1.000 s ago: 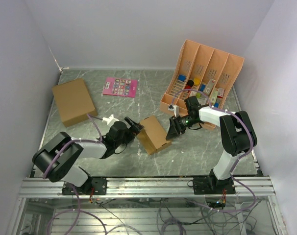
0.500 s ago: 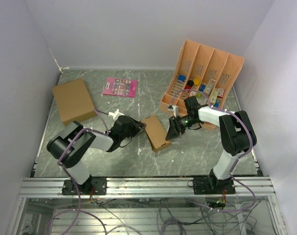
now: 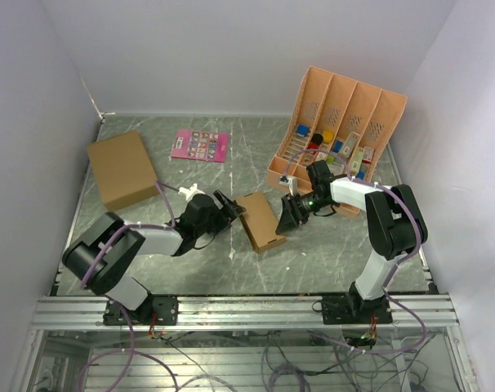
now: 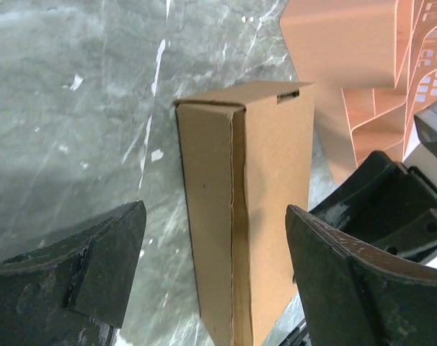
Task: Fold the paper box
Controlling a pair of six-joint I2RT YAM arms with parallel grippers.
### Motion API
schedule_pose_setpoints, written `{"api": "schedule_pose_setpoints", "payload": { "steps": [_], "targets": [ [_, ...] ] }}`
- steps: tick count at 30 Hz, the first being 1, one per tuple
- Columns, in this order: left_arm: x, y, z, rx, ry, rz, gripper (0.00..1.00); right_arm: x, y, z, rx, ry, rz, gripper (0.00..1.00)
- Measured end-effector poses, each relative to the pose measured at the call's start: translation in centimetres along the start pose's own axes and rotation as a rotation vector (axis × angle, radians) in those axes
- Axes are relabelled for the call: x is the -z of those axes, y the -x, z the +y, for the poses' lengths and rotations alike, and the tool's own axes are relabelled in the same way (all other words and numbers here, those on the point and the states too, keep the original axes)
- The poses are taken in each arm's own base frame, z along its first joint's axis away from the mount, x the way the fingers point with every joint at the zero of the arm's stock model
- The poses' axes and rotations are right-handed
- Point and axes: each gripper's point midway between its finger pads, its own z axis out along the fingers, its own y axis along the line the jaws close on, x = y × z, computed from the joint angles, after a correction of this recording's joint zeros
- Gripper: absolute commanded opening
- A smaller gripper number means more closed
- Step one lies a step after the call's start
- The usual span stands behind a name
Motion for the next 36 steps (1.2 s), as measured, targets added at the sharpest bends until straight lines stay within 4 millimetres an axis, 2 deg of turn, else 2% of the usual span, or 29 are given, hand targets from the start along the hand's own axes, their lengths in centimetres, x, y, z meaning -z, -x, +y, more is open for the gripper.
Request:
{"api": "schedule_pose_setpoints", "payload": {
  "steps": [4,6,11,14,18,24,26,28,33,36],
  "targets": [
    [1.7,-0.5,0.5,-0.018,0.007,0.015,0.90,0.0,0.0,0.0,-0.001,0.003,0.000,0.43],
    [2.3,-1.6,0.8,-0.025,0.015,0.040,0.90,-0.1,0.0,0.0,-0.001,0.004,0.000,0.43],
    [3.4,-6.2,0.2,-0.039,0.035,0.130,0.90,-0.1,0.0,0.1,-0.001,0.007,0.000,0.43],
    [3.7,-7.7,-0.6,-0.027,0.038,0.149,0.88,-0.1,0.0,0.1,-0.002,0.008,0.001,0.43],
    [3.6,-8.6,-0.9,0.006,0.063,0.143,0.80,-0.2,0.0,0.1,0.000,0.009,0.003,0.43],
    [3.2,-9.4,-1.9,0.055,0.080,0.138,0.34,-0.2,0.0,0.2,0.000,0.010,0.005,0.43],
    [3.2,-9.5,-2.3,0.075,0.075,0.135,0.24,-0.3,0.0,0.1,0.001,0.010,0.006,0.43],
    [3.2,-9.5,-2.4,0.084,0.077,0.130,0.18,-0.3,0.0,0.2,0.001,0.010,0.006,0.43],
    [3.2,-9.5,-2.6,0.090,0.080,0.129,0.23,-0.3,0.0,0.1,0.001,0.011,0.007,0.43],
    [3.3,-9.5,-2.6,0.078,0.084,0.129,0.45,-0.4,0.0,0.2,0.002,0.011,0.008,0.43]
  ]
}}
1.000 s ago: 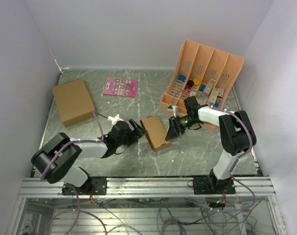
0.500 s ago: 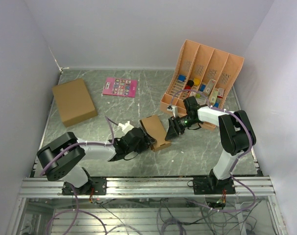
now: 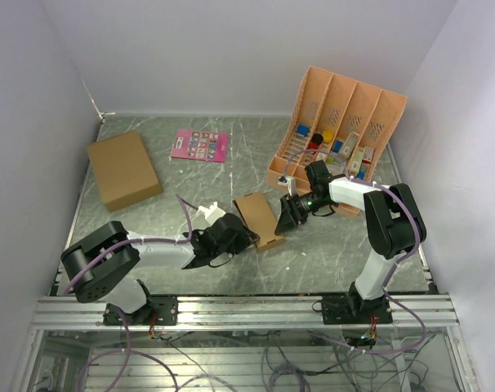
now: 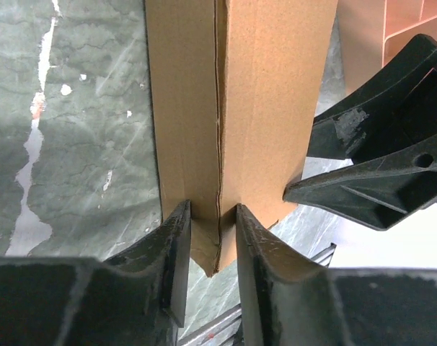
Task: Fold the paper box
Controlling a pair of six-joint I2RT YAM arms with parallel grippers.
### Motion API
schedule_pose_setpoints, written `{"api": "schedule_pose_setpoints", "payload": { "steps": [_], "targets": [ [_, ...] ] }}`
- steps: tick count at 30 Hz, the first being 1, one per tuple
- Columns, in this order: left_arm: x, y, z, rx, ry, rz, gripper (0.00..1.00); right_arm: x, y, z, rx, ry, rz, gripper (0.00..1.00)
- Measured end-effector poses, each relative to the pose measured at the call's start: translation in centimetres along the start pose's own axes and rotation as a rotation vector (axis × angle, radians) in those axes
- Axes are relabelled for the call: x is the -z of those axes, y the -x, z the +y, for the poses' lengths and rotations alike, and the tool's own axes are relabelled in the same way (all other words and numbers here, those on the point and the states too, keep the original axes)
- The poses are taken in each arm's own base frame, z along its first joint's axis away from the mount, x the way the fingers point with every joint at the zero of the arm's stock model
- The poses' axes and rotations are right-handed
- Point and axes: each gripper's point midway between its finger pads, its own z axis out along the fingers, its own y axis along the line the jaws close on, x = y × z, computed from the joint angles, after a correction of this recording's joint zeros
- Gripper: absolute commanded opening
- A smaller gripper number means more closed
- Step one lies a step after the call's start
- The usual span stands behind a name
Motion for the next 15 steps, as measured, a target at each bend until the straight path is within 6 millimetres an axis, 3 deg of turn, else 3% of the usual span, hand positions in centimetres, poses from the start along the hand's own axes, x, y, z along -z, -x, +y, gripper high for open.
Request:
{"api": "schedule_pose_setpoints", "payload": {
  "steps": [3,6,11,15],
  "targets": [
    [0.2,0.0,0.2,-0.023,0.012,0.002,0.54,0.0,0.0,0.0,0.000,0.000,0.000,0.43],
    [0.6,-0.5,0.1,-0.034,0.006,0.025,0.57,0.0,0.0,0.0,-0.001,0.001,0.000,0.43],
    [1.0,-1.2,-0.3,-0.042,-0.010,0.054,0.56,-0.1,0.0,0.0,-0.003,0.003,0.003,0.43],
    [1.1,-1.6,-0.2,-0.049,-0.006,0.063,0.50,0.0,0.0,0.0,-0.003,0.003,0.003,0.43]
  ]
}}
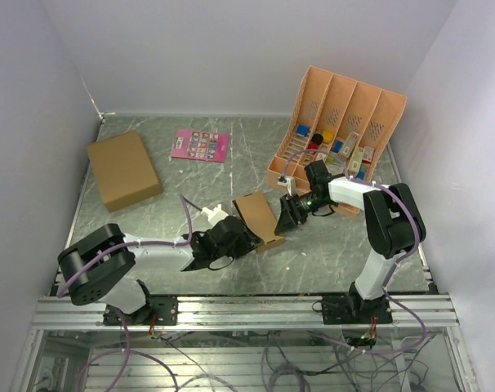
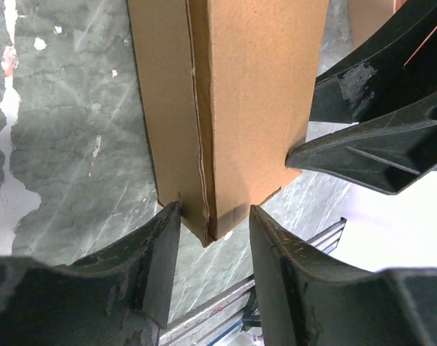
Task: Fold the paper box
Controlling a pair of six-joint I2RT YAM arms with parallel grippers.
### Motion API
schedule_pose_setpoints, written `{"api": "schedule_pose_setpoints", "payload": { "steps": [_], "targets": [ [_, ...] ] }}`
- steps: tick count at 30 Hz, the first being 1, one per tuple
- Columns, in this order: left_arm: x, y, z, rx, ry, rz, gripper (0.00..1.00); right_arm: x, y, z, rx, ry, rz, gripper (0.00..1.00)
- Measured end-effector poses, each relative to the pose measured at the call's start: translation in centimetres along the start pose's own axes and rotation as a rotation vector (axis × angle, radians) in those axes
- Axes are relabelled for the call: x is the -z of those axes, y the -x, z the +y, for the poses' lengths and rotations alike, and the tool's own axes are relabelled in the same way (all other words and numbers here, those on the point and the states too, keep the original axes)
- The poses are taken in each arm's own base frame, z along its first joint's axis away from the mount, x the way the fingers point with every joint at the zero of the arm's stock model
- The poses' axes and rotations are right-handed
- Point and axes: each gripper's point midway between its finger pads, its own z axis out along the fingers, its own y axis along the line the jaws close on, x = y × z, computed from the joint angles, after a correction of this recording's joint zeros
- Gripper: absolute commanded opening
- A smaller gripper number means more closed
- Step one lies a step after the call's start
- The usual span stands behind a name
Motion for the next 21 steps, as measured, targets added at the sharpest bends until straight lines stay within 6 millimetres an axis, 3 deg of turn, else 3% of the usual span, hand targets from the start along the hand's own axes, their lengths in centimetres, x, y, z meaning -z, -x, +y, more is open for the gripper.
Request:
{"api": "schedule_pose_setpoints", "payload": {
  "steps": [1,5,8,11,13,17,21],
  "targets": [
    [0.0,-0.1,0.1,-0.002,0.003,0.002,0.47,0.0,0.0,0.0,0.000,0.000,0.000,0.43],
    [0.0,-0.2,0.4,-0.003,0.015,0.005,0.19,0.0,0.0,0.0,0.000,0.000,0.000,0.43],
    [0.1,-0.2,0.2,-0.004,0.011,0.006,0.12,0.0,0.0,0.0,0.000,0.000,0.000,0.43],
    [0.2,-0.2,0.1,-0.008,0.013,0.006,0.14,0.0,0.0,0.0,0.000,0.000,0.001,0.43],
    [0.3,-0.2,0.1,-0.028,0.017,0.007,0.22,0.0,0.0,0.0,0.000,0.000,0.001,0.44],
    [0.5,-0.2,0.2,-0.122,0.026,0.016,0.57,0.0,0.0,0.0,0.000,0.000,0.001,0.45],
    [1.6,0.0,-0.7,-0.276,0.004,0.024,0.77,0.0,0.0,-0.1,0.001,-0.002,0.001,0.45]
  ]
}}
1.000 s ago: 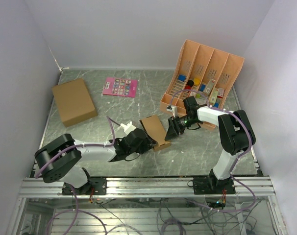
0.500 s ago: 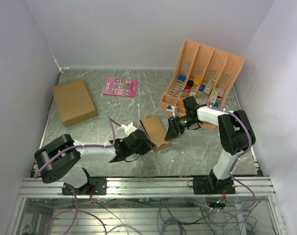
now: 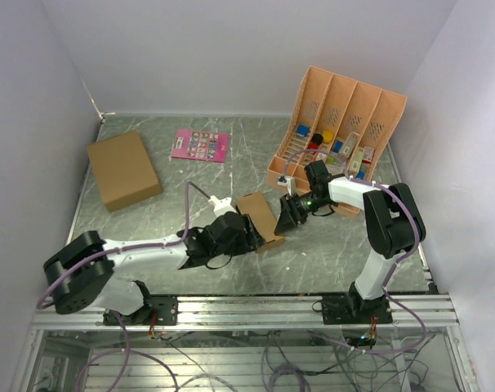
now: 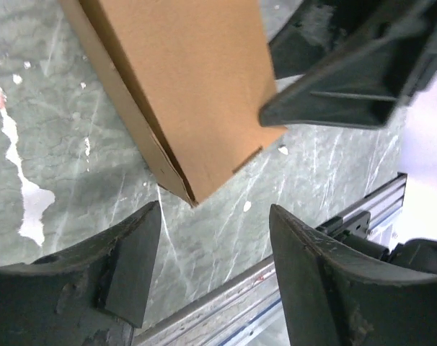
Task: Fold the paper box
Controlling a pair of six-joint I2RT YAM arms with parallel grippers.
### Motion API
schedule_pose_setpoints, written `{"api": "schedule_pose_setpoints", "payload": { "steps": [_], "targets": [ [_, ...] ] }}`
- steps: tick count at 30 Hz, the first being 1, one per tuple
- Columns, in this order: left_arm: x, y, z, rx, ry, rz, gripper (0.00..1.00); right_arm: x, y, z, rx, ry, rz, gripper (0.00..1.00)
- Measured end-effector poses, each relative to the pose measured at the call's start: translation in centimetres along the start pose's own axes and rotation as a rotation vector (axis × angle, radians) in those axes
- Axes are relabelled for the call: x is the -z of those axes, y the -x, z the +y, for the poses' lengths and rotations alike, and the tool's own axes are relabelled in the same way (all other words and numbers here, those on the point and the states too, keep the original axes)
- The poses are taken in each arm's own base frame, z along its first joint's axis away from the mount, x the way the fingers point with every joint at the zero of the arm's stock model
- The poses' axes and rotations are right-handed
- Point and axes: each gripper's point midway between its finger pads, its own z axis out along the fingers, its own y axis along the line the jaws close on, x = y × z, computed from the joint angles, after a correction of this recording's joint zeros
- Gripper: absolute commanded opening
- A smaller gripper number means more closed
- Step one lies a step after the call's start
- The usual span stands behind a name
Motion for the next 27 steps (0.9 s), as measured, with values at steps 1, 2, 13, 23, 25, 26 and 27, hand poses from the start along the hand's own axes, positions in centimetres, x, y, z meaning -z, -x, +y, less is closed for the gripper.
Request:
{"api": "schedule_pose_setpoints", "payload": {
  "steps": [1,2,13,23,25,26,27],
  "targets": [
    [0.6,0.4,-0.2,-0.037,-0.006,-0.010,0.79,0.0,0.0,0.0,0.000,-0.001,0.000,0.45],
    [1.1,0.9,-0.4,-0.068,-0.014,-0.024,0.79,0.0,0.0,0.0,0.000,-0.001,0.000,0.45],
    [1.6,13.3,5.6,-0.021,0.047,-0.213,0.83,0.0,0.0,0.0,0.001,-0.001,0.001,0.45],
    [-4.5,14.1,5.7,-0.017,0.004,-0.089,0.74,-0.1,0.0,0.0,-0.003,0.004,0.002,0.45],
    [-5.2,14.6,5.1,-0.022,-0.011,-0.086,0.68,-0.1,0.0,0.0,-0.005,0.005,0.004,0.45],
    [-5.6,14.8,4.8,-0.026,-0.016,-0.084,0.62,-0.1,0.0,0.0,-0.006,0.005,0.004,0.45],
    [-5.9,15.0,4.6,-0.030,-0.020,-0.081,0.56,-0.1,0.0,0.0,-0.006,0.005,0.005,0.45]
  ]
}}
